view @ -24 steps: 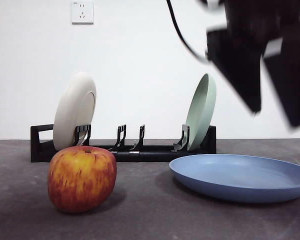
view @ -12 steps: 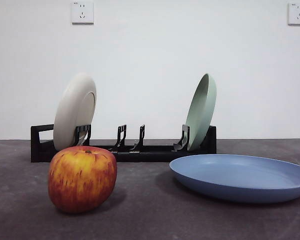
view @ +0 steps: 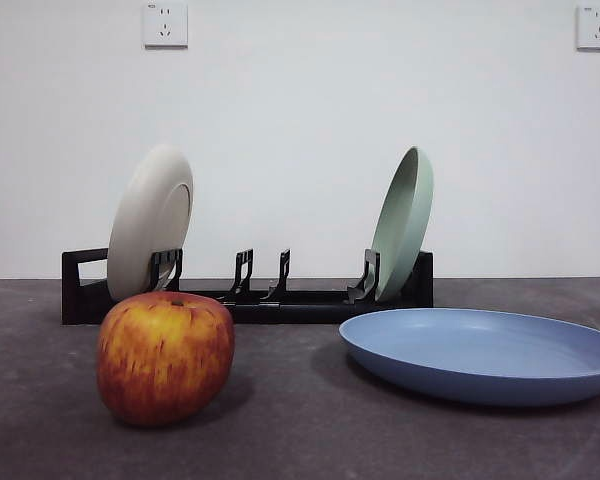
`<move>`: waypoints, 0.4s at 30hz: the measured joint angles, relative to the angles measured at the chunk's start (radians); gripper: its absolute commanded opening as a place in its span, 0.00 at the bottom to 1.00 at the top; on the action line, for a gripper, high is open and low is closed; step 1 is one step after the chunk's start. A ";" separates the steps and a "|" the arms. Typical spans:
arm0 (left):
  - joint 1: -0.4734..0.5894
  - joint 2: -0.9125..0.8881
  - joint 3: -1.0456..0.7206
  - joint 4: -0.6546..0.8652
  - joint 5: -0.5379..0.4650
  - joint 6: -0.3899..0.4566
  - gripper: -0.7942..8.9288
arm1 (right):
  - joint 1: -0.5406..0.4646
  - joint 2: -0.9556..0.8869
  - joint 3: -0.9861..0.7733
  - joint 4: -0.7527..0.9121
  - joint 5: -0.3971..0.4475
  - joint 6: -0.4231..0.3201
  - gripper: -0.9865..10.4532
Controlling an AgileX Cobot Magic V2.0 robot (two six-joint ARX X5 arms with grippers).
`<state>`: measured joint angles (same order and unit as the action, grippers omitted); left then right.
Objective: Take the blue plate from the plate rack,put the plate on the table,take the apple from the table,put the apple in the plate
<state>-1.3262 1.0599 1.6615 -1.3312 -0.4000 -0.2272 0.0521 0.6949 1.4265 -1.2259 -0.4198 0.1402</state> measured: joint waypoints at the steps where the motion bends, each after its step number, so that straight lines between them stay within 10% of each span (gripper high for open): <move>1: 0.000 -0.008 0.000 0.000 0.003 -0.012 0.07 | 0.000 0.022 0.000 0.018 -0.031 -0.001 0.09; 6: 0.000 -0.057 0.000 0.000 -0.006 -0.044 0.07 | 0.011 0.158 0.000 0.082 -0.123 -0.002 0.09; 12: 0.000 -0.130 -0.057 0.003 -0.064 -0.048 0.07 | 0.161 0.281 0.000 0.122 -0.038 0.016 0.09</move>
<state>-1.3262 0.9298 1.6047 -1.3285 -0.4637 -0.2749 0.2131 0.9756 1.4265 -1.1038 -0.4580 0.1562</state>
